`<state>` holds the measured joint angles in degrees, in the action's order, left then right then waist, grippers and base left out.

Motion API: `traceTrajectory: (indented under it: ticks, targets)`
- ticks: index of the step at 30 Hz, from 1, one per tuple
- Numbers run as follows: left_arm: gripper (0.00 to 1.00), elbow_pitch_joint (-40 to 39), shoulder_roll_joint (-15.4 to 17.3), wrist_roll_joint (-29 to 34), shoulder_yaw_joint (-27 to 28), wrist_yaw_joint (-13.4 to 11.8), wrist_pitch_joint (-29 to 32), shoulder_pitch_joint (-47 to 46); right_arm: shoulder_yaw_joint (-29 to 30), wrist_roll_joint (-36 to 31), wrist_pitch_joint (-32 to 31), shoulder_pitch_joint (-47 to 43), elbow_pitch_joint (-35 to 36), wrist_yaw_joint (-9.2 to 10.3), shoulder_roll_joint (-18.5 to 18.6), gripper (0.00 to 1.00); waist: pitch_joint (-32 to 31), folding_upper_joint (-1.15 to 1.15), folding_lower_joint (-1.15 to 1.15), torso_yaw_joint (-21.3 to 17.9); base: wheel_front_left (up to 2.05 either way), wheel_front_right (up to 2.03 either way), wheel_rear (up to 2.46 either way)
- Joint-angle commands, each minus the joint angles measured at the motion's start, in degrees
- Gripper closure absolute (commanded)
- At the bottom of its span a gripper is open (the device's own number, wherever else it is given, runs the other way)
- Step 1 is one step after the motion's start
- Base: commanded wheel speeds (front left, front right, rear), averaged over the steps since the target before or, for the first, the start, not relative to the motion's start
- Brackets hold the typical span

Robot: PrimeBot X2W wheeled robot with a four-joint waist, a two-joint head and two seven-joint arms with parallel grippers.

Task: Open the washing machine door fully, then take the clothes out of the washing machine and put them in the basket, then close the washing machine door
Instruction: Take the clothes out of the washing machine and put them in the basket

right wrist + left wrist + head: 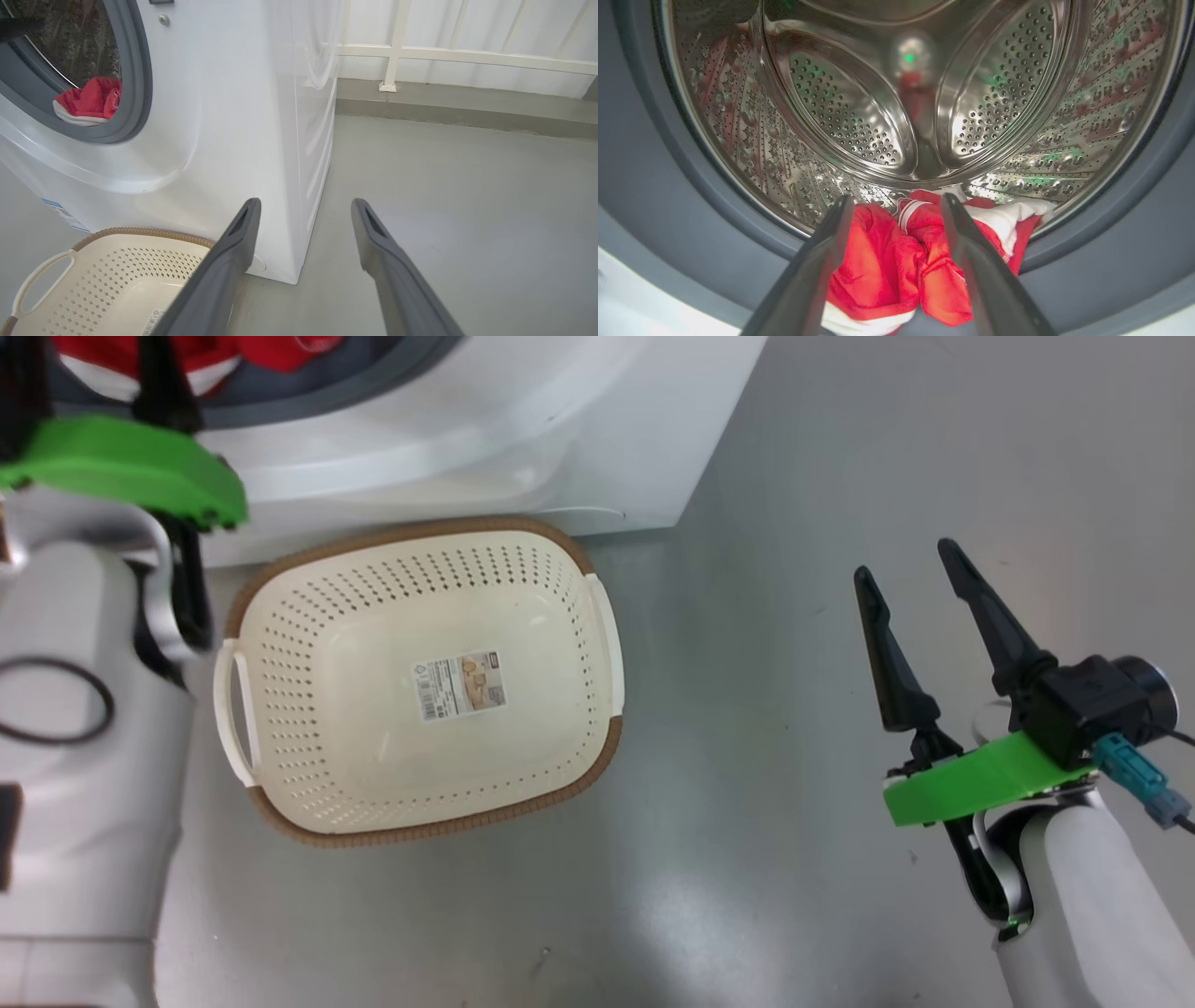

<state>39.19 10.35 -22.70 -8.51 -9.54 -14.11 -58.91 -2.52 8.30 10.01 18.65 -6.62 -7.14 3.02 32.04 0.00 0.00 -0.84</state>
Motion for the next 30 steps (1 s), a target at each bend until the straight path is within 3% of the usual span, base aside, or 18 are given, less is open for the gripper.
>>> traceTrajectory:
  ticks: [1,14,30]
  targets:
    - [0.00,0.44,2.97,0.62,0.96,0.19,0.44,-1.93,-1.25,-0.92,0.20,0.68,1.60,-0.35,-0.14,0.00,0.85,0.00,0.00,-0.57,0.00,0.00,0.00]
    - [0.00,15.33,6.09,3.73,-1.96,-1.95,6.77,-12.33,-3.07,-0.18,1.05,1.93,0.42,-0.35,-0.14,0.00,2.82,0.00,0.00,-3.38,0.00,0.00,0.00]
    - [0.00,27.39,9.68,6.21,-5.30,-3.75,15.21,-17.07,-5.90,1.80,1.93,2.69,-1.34,-0.35,-0.14,0.00,3.58,0.00,0.00,-6.52,0.00,0.00,0.00]
